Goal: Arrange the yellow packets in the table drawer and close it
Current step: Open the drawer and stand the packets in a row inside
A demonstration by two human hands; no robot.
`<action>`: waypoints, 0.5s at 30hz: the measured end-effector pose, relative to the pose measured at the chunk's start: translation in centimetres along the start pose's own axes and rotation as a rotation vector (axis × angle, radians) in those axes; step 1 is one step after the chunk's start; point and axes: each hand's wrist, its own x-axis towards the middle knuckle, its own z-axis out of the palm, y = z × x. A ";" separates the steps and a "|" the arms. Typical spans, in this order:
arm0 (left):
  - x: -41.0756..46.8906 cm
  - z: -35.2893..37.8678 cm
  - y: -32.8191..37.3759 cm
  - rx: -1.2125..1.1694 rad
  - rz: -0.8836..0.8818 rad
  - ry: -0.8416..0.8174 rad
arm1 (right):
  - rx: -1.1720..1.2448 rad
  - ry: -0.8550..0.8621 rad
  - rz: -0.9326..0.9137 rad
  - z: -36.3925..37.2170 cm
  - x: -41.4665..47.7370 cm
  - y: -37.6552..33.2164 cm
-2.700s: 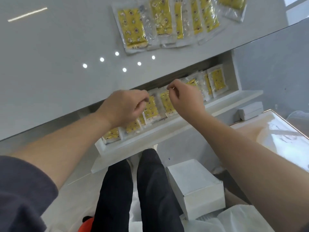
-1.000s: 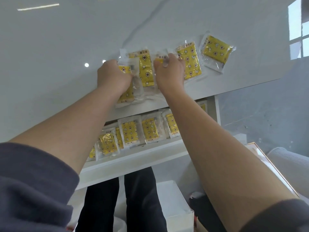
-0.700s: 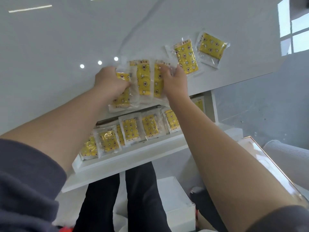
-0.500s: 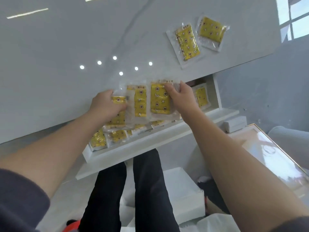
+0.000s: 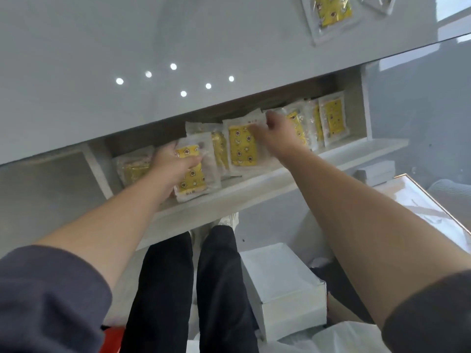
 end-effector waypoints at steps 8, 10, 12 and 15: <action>0.3 -0.1 -0.9 0.514 0.141 0.268 | -0.142 0.060 -0.077 1.3 2.6 1.5; -0.4 -0.4 -0.6 0.567 0.194 0.274 | -0.167 0.070 -0.109 0.3 2.2 1.5; -0.8 -0.8 -0.5 0.536 0.215 0.229 | -0.196 0.082 -0.123 -0.9 1.8 1.6; -1.0 -1.9 -0.5 0.492 0.187 0.213 | -0.235 0.094 -0.111 -2.7 1.6 2.1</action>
